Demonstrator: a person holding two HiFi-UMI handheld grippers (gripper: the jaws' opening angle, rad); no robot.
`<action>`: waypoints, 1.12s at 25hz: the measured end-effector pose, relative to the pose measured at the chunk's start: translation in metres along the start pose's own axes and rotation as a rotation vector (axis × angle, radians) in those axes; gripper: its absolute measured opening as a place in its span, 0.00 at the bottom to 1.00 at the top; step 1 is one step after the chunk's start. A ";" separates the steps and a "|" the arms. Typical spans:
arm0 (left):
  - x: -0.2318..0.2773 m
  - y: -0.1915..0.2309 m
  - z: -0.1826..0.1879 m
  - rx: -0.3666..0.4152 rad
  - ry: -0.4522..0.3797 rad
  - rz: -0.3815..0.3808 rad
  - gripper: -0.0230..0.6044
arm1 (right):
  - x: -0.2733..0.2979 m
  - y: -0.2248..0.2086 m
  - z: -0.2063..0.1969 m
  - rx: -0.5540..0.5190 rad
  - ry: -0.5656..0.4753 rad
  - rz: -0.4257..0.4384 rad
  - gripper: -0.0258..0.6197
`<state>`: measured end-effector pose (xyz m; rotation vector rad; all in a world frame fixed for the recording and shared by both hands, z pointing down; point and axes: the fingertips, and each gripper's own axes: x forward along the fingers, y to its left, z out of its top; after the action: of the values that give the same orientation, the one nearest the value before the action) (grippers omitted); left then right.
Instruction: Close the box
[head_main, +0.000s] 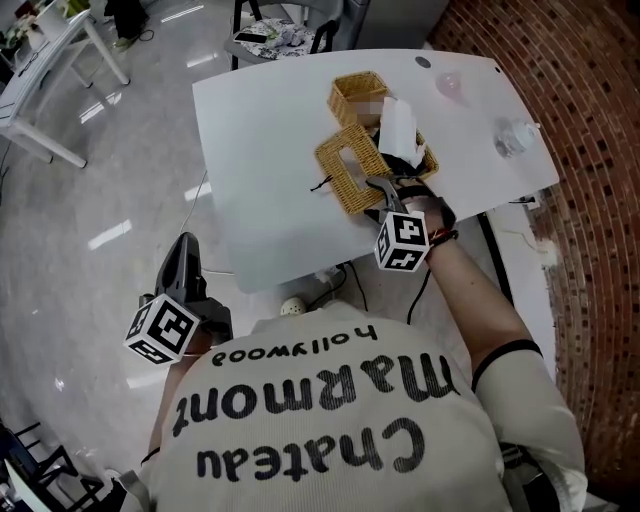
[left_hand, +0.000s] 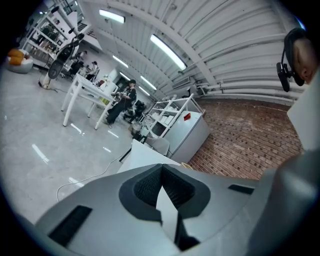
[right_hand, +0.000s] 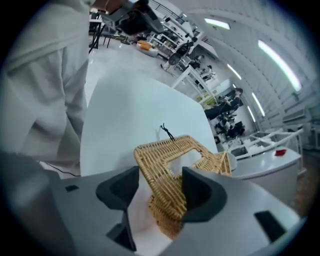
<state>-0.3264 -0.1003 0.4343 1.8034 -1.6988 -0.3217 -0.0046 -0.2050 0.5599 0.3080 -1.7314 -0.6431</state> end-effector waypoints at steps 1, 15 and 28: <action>-0.001 0.000 0.000 0.000 -0.001 0.001 0.04 | 0.001 -0.001 -0.001 -0.026 0.005 -0.023 0.46; -0.013 0.006 0.001 0.002 -0.017 0.023 0.04 | 0.000 0.000 -0.004 -0.147 0.012 -0.125 0.38; -0.005 0.002 0.002 0.005 -0.012 0.002 0.04 | -0.017 -0.009 0.009 0.040 -0.104 -0.136 0.31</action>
<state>-0.3301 -0.0956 0.4329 1.8073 -1.7110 -0.3288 -0.0096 -0.2012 0.5391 0.4300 -1.8362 -0.7348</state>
